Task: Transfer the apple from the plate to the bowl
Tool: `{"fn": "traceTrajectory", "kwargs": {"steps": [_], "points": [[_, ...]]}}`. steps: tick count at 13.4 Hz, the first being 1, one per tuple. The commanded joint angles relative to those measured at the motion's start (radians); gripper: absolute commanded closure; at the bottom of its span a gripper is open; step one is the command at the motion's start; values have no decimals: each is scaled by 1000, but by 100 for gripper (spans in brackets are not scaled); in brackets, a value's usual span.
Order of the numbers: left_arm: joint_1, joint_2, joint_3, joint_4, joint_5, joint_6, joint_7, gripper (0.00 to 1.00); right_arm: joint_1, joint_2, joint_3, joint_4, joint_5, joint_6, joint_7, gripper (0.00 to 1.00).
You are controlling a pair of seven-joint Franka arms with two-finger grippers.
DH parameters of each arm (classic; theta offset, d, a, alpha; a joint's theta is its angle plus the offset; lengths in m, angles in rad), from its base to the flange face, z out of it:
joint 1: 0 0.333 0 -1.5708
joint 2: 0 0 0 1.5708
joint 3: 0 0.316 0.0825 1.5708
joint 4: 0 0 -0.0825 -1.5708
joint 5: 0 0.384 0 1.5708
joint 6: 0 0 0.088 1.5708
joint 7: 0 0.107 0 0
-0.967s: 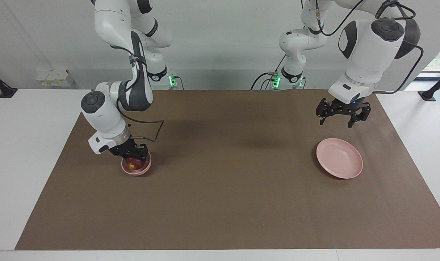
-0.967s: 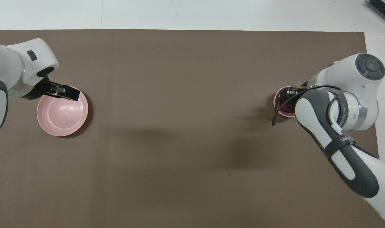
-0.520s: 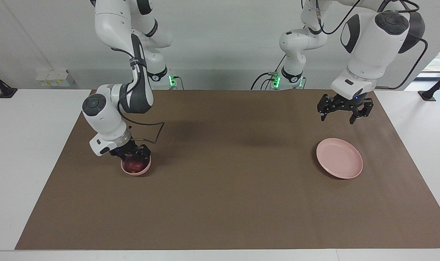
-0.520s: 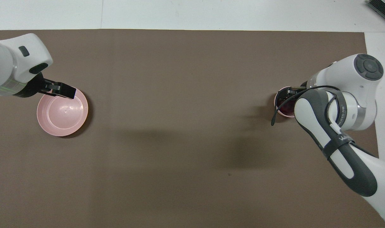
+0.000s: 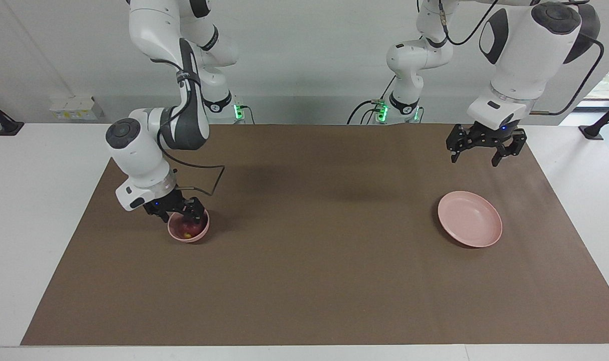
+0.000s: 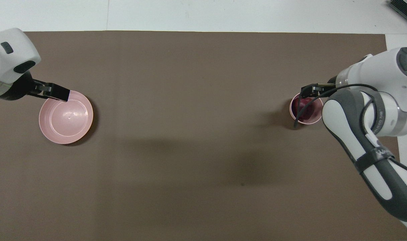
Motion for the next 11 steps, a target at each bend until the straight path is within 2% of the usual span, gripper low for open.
{"fn": "traceTrajectory", "kwargs": {"steps": [1, 4, 7, 9, 11], "points": [[11, 12, -7, 27, 9, -28, -3, 0, -15, -123, 6, 1, -61, -126, 11, 0], [11, 11, -7, 27, 9, -26, -3, 0, -26, -258, 8, 12, -62, -291, 14, 0], [11, 9, -7, 27, 11, -25, -3, 0, -28, -340, 6, 50, -63, -448, 26, 0], [16, 9, -7, 27, 11, -26, -3, 0, -23, -395, 8, 40, -62, -500, 40, 0], [14, 9, -7, 27, 14, -26, -3, 0, -25, -411, 9, 38, -51, -519, 50, 0]]}}
